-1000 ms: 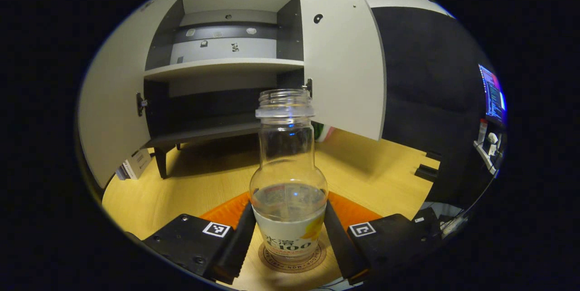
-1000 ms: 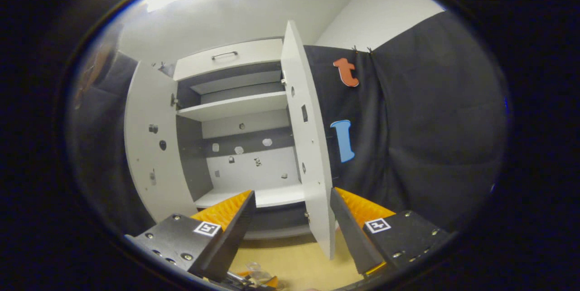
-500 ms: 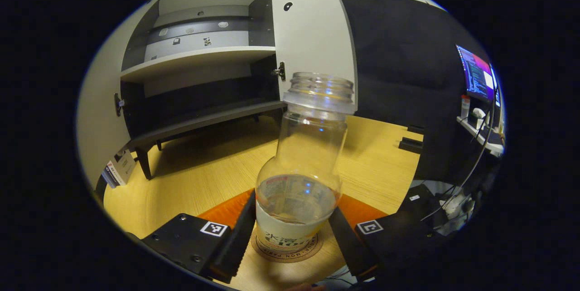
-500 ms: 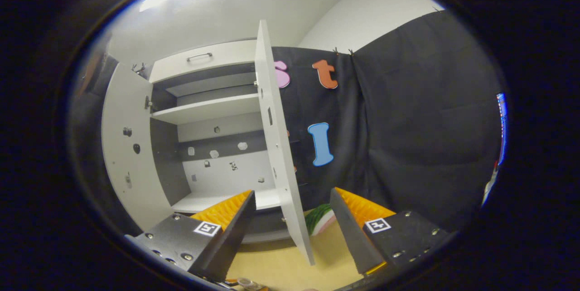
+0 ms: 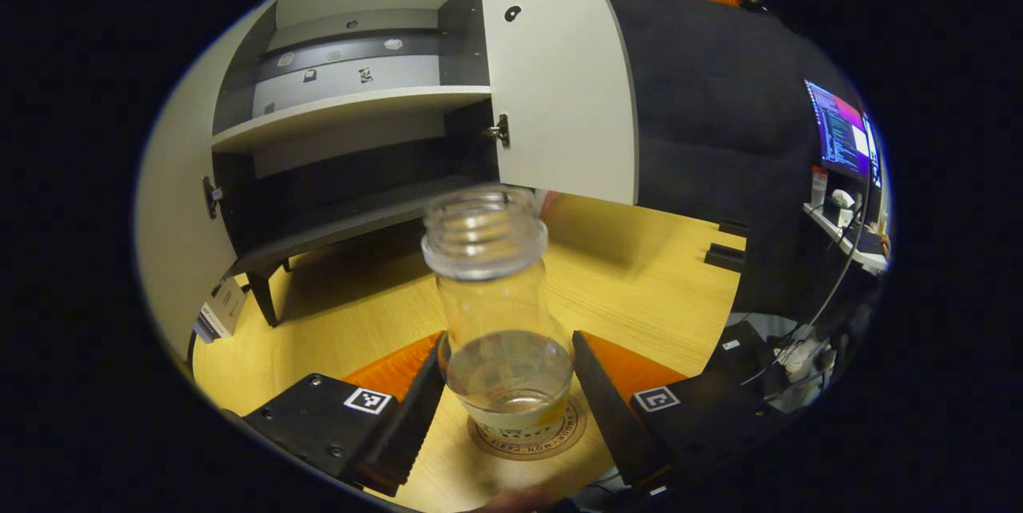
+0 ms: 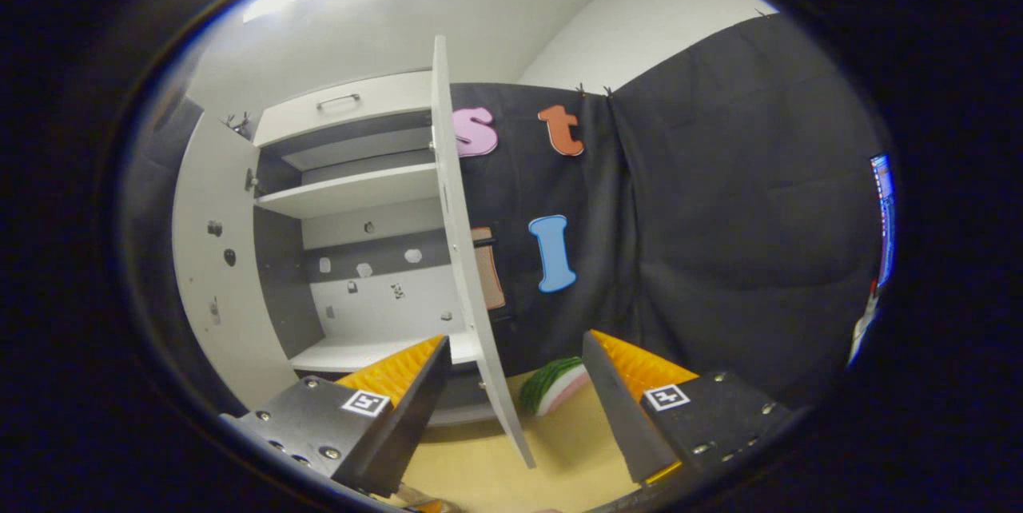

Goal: Grasp the bottle in the cabinet with the left hand and place it on the coaster, then close the right door with the right hand and the left door with the left hand.

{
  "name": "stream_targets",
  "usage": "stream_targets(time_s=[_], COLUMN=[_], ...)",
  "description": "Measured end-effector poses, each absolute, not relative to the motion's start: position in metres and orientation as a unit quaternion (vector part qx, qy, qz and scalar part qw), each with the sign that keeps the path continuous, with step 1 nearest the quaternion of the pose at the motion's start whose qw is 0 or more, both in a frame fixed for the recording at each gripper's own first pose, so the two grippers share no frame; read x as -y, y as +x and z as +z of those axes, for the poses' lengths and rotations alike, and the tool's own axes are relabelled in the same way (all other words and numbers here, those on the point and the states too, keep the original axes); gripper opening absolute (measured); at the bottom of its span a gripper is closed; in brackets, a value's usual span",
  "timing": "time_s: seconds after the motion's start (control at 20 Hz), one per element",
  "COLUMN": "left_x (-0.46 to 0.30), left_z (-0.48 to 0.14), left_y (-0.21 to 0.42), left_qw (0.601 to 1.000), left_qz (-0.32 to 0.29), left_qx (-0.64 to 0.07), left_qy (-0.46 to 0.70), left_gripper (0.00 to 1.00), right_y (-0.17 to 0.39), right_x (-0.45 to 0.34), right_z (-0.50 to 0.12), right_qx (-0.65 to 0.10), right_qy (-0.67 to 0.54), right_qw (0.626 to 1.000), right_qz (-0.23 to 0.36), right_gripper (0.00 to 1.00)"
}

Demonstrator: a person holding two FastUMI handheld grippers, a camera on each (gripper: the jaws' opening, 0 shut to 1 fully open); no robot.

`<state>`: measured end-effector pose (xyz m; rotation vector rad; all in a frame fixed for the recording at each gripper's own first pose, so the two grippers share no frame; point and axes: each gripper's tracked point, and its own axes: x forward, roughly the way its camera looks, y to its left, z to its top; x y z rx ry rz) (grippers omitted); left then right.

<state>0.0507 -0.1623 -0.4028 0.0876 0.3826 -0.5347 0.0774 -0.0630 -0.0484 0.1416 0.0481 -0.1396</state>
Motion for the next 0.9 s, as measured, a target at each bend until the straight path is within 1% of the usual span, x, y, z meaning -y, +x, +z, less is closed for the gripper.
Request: stream_targets(time_s=[0.1, 0.2, 0.3, 0.55, 0.7, 0.8, 0.85, 0.9], left_x=[0.161, 0.163, 0.157, 0.134, 0.118, 0.104, 0.097, 0.088], left_z=[-0.363, -0.314, -0.266, -0.179, -0.134, -0.112, -0.103, -0.094], left_y=[0.051, 0.048, 0.050, 0.044, 0.038, 0.035, 0.033, 0.030], left_qw=[0.954, 0.957, 0.962, 0.971, 0.976, 0.979, 0.981, 0.983], left_qz=[-0.255, -0.261, -0.251, -0.219, -0.201, -0.188, -0.179, -0.168], left_qx=[-0.158, -0.128, -0.100, -0.093, -0.081, -0.077, -0.074, -0.068], left_qy=[0.030, 0.025, 0.026, 0.018, -0.005, -0.004, 0.001, 0.004], left_gripper=[0.97, 0.98, 0.99, 0.99, 0.98, 0.98, 0.99, 0.99], right_y=[0.068, 0.064, 0.062, 0.073, 0.091, 0.106, 0.117, 0.128], right_x=[0.073, 0.083, 0.096, 0.128, 0.157, 0.167, 0.173, 0.181], right_z=[-0.052, -0.053, -0.051, -0.042, -0.040, -0.034, -0.033, -0.033], right_qx=[-0.024, -0.022, -0.015, -0.015, -0.019, -0.014, -0.016, -0.022], right_qy=[0.064, 0.063, 0.057, 0.052, 0.038, 0.033, 0.034, 0.036], right_qw=[0.995, 0.996, 0.996, 0.997, 0.997, 0.998, 0.998, 0.998], right_qz=[-0.067, -0.061, -0.061, -0.046, -0.058, -0.052, -0.049, -0.051], right_gripper=[1.00, 1.00, 1.00, 1.00, 0.99, 1.00, 0.96, 1.00])
